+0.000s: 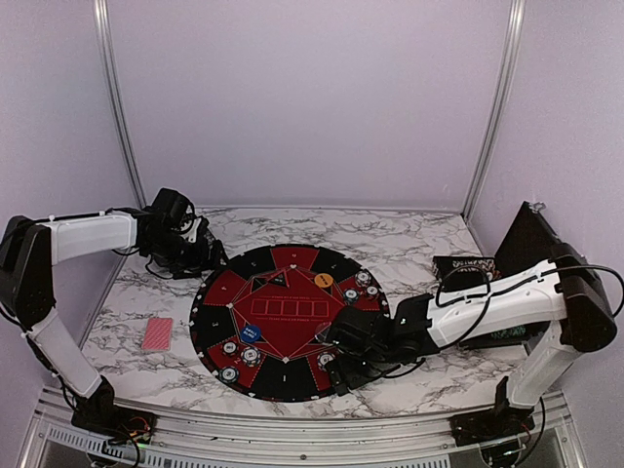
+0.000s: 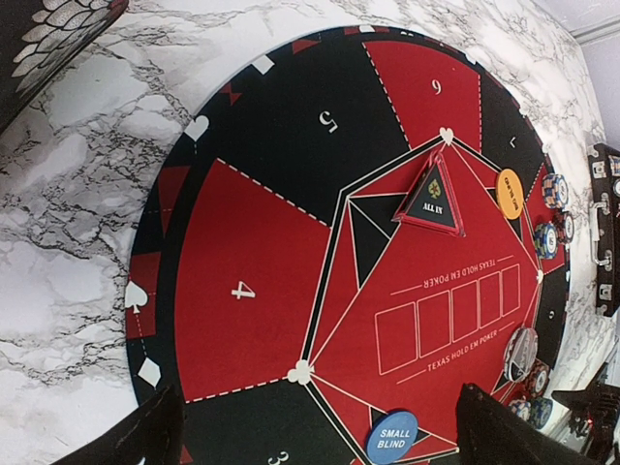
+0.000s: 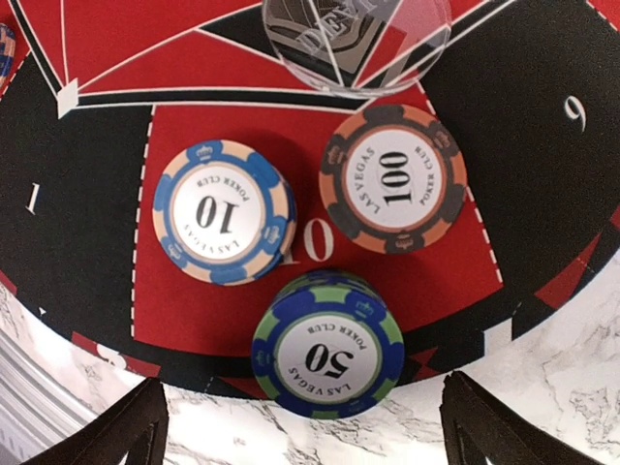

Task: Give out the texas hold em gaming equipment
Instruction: Place the poker chips pile in the dealer area, then pick up the face-down deck piles from the center of the board.

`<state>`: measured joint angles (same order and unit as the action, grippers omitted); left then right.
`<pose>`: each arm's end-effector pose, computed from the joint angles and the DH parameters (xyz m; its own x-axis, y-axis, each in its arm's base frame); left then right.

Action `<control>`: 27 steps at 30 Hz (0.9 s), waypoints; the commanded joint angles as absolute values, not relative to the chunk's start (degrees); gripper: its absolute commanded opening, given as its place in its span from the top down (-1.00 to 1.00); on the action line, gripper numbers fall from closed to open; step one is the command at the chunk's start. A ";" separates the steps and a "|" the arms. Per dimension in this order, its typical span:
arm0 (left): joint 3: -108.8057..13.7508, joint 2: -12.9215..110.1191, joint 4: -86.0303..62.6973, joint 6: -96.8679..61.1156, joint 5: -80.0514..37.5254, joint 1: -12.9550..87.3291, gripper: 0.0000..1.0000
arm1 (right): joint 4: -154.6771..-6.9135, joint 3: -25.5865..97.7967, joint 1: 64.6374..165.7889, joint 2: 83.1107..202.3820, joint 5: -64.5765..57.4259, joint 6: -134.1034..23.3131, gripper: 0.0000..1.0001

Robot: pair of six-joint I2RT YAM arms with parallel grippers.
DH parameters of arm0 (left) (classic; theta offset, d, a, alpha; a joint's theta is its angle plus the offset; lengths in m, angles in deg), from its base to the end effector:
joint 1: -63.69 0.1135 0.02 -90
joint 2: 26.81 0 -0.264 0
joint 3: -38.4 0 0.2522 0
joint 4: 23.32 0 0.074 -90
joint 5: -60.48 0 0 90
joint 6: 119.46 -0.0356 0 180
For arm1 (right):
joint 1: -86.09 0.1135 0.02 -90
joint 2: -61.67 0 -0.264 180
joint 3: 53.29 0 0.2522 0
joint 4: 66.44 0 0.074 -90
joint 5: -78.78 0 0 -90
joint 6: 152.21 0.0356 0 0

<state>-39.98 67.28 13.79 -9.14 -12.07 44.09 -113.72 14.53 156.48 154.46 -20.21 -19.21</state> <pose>0.3232 -0.1264 0.2225 -0.8743 -0.0403 -0.4837 0.1995 0.8786 -0.4339 0.1042 0.2758 0.1668 -0.8574 -0.3995 -0.3245 -0.4508 0.8871 0.0991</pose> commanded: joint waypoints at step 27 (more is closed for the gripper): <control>-36.60 56.50 22.30 -4.36 -27.50 43.81 -0.98 | -92.62 15.16 133.47 137.51 -16.28 -38.63 -0.97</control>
<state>-39.08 60.70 17.33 -6.04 -22.41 43.79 -101.15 13.11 137.16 135.92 -19.51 -33.70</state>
